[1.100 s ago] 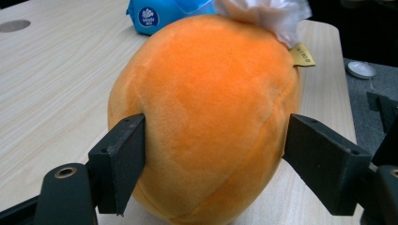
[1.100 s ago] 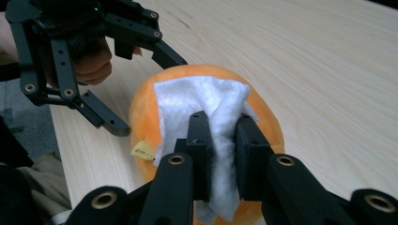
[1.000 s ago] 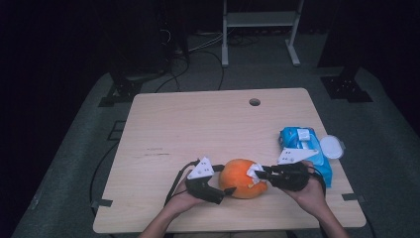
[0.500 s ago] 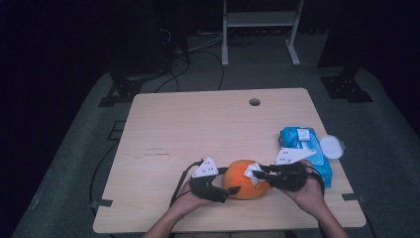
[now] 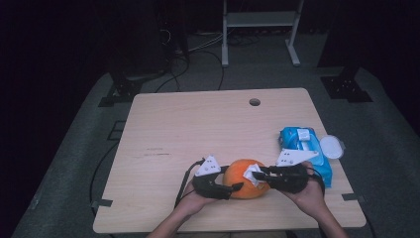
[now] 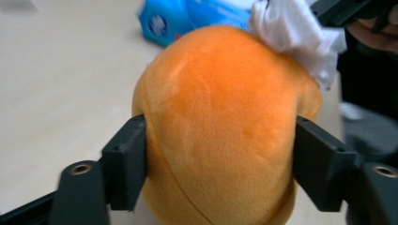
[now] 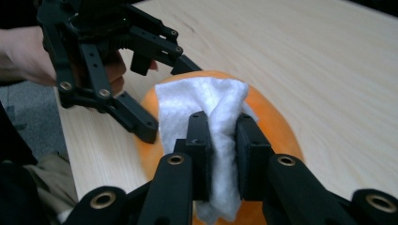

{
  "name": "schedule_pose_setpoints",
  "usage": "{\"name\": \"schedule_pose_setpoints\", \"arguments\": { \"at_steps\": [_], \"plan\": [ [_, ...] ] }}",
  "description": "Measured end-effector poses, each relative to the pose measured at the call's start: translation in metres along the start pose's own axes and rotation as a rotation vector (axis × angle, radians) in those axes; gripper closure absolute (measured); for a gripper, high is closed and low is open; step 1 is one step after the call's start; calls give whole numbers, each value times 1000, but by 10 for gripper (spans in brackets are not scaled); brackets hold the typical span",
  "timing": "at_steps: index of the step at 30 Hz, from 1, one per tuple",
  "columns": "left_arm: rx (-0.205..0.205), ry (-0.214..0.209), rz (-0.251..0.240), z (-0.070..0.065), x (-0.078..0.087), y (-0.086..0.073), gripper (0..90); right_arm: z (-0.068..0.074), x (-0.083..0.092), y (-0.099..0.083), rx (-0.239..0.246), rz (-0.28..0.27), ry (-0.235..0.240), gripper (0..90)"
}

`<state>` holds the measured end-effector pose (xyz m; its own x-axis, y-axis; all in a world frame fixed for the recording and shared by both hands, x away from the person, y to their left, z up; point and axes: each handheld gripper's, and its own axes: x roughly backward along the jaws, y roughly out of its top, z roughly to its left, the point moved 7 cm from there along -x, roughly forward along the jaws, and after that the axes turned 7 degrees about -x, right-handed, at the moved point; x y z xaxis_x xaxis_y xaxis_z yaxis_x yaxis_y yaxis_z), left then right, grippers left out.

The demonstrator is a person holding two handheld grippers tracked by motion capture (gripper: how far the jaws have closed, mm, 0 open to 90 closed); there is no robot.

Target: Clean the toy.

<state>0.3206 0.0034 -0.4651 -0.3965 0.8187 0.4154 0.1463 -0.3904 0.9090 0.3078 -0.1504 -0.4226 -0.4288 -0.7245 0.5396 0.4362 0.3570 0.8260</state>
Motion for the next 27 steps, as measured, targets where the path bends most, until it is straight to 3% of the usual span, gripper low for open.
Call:
{"name": "schedule_pose_setpoints", "arguments": {
  "at_steps": [2,4,6,7,9,10,12,15,19,22,24,27],
  "plan": [
    [-93,42,4,-4,1,5,296,8,-1,6,10,-27,25,768],
    [-197,61,43,-11,-1,3,289,21,-8,9,26,-32,53,767],
    [-233,68,70,-14,-3,-3,274,27,-18,6,70,-2,31,767],
    [-223,60,69,-13,-3,-5,259,28,-22,4,94,18,9,768],
    [-191,38,55,-9,-2,-7,216,22,-20,3,95,14,-14,766],
    [-153,16,40,-7,-1,-7,193,18,-18,3,93,9,-26,766],
    [-71,-23,21,-3,-4,-7,116,4,-10,0,40,-4,-43,766],
    [34,-47,50,2,-11,-13,87,-2,-8,-3,-8,-12,-27,768],
    [-43,-18,52,-3,-10,-10,216,14,-15,1,42,2,-26,773],
    [-178,9,77,-13,-10,-9,243,34,-27,1,70,17,18,773],
    [-188,15,82,-13,-10,-10,249,38,-32,-1,118,39,-17,775],
    [-168,9,69,-10,-10,-10,255,25,-23,3,88,21,-50,774]
  ]
}}
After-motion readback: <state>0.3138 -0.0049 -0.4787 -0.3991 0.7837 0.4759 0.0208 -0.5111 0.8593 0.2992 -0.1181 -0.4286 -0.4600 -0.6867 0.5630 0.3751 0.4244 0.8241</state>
